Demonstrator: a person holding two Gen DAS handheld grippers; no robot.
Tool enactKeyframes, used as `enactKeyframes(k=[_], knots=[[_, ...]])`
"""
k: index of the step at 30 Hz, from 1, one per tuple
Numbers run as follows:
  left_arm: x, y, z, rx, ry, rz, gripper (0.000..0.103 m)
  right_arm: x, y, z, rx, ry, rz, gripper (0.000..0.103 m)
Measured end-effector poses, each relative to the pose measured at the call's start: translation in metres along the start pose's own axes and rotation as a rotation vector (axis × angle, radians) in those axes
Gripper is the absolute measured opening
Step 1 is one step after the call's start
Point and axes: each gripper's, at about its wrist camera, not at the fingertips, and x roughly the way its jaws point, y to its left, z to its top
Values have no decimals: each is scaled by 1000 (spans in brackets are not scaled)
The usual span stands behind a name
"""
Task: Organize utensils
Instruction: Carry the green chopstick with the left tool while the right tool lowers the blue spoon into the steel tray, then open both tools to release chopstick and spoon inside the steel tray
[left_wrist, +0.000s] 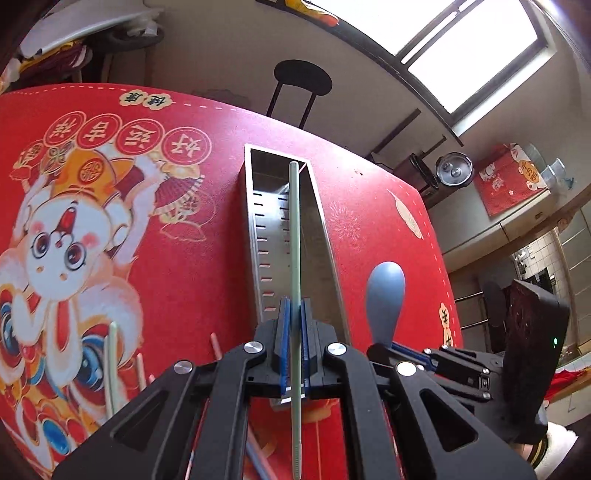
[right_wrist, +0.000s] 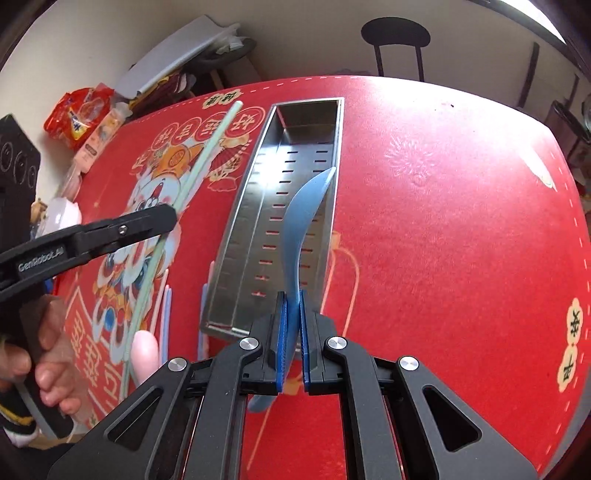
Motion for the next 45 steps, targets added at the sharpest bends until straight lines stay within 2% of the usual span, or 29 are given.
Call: enactKeyframes(k=[5, 16, 23, 28, 30, 32, 34, 36, 37, 39, 40, 41, 43, 45], knots=[[42, 5, 31, -103, 29, 23, 5, 11, -5, 20, -14, 3, 2, 7], [82, 20, 47, -114, 71, 99, 5, 41, -2, 34, -48, 61, -5, 7], [77, 18, 53, -83, 65, 80, 6, 56, -1, 42, -44, 95, -19, 7], [48, 16, 62, -29, 22, 75, 7, 52, 3, 49, -12, 73, -41, 7], [31, 16, 64, -3, -1, 89, 15, 44, 3, 49, 6, 55, -35, 7], [10, 19, 63, 32, -37, 107, 36, 35, 5, 47, 29, 30, -42, 8], [-13, 25, 58, 69, -75, 129, 45, 23, 6, 40, 52, 0, -31, 8], [-33, 33, 51, 94, -97, 151, 61, 13, 10, 31, 66, -28, -30, 8], [-43, 38, 44, 103, -110, 161, 72, 9, 13, 24, 75, -39, -20, 8], [-63, 49, 30, 124, -129, 187, 84, 1, 19, 12, 94, -57, -5, 16], [-71, 54, 21, 132, -132, 207, 92, -2, 22, 5, 102, -67, 1, 34], [-79, 60, 13, 138, -135, 223, 94, -6, 25, -2, 107, -78, 2, 58], [-91, 72, -5, 145, -131, 246, 95, -14, 33, -19, 101, -118, 10, 60], [-101, 84, -24, 140, -122, 273, 96, -16, 41, -33, 84, -110, -2, 59]])
